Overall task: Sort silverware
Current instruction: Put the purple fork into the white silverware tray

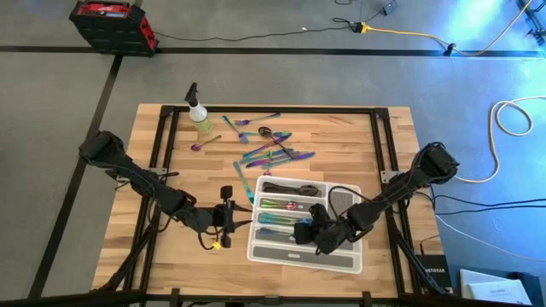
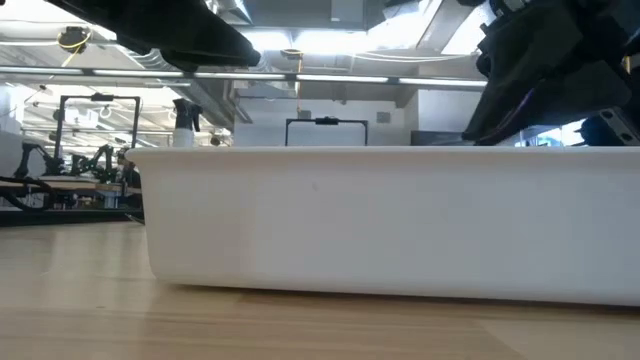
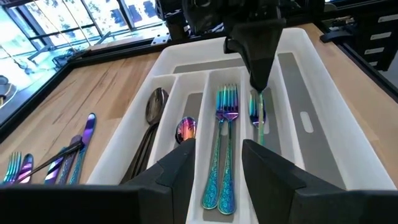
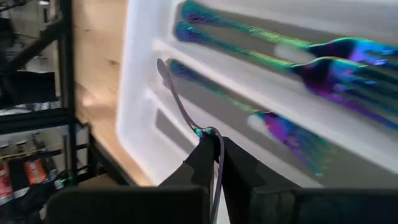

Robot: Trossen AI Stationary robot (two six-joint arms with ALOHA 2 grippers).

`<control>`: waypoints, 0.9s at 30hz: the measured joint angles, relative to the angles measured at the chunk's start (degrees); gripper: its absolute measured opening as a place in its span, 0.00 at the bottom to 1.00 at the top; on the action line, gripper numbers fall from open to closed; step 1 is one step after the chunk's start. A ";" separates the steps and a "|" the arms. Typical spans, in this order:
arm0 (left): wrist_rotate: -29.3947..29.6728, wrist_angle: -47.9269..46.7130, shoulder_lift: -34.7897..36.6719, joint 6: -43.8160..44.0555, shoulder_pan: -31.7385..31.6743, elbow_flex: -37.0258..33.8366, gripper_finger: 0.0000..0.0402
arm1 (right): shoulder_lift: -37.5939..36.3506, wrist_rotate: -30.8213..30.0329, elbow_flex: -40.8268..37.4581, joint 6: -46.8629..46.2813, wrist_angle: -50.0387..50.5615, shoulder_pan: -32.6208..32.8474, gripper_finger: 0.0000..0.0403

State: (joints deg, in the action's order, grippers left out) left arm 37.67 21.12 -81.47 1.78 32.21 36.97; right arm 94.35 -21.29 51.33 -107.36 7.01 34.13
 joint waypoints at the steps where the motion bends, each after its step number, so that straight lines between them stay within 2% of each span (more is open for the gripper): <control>1: 0.00 -0.14 -0.01 0.32 0.00 0.00 0.29 | 0.00 -0.04 0.00 -0.05 0.12 0.00 0.00; 10: 0.00 -2.71 -0.76 2.72 0.00 0.00 0.29 | 1.50 1.47 0.00 -0.17 0.12 -0.02 0.00; 22: 0.00 -2.59 -0.76 3.30 0.00 0.00 0.29 | 1.92 -0.06 0.00 -0.27 0.21 -0.07 0.00; 27: 0.00 -2.53 -0.76 3.35 0.00 0.00 0.29 | 1.92 -0.15 -0.03 -0.32 1.01 -0.15 0.09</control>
State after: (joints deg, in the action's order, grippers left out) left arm 37.67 18.59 -82.24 5.13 32.21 36.97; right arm 96.27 -21.44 51.30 -107.68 8.01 33.98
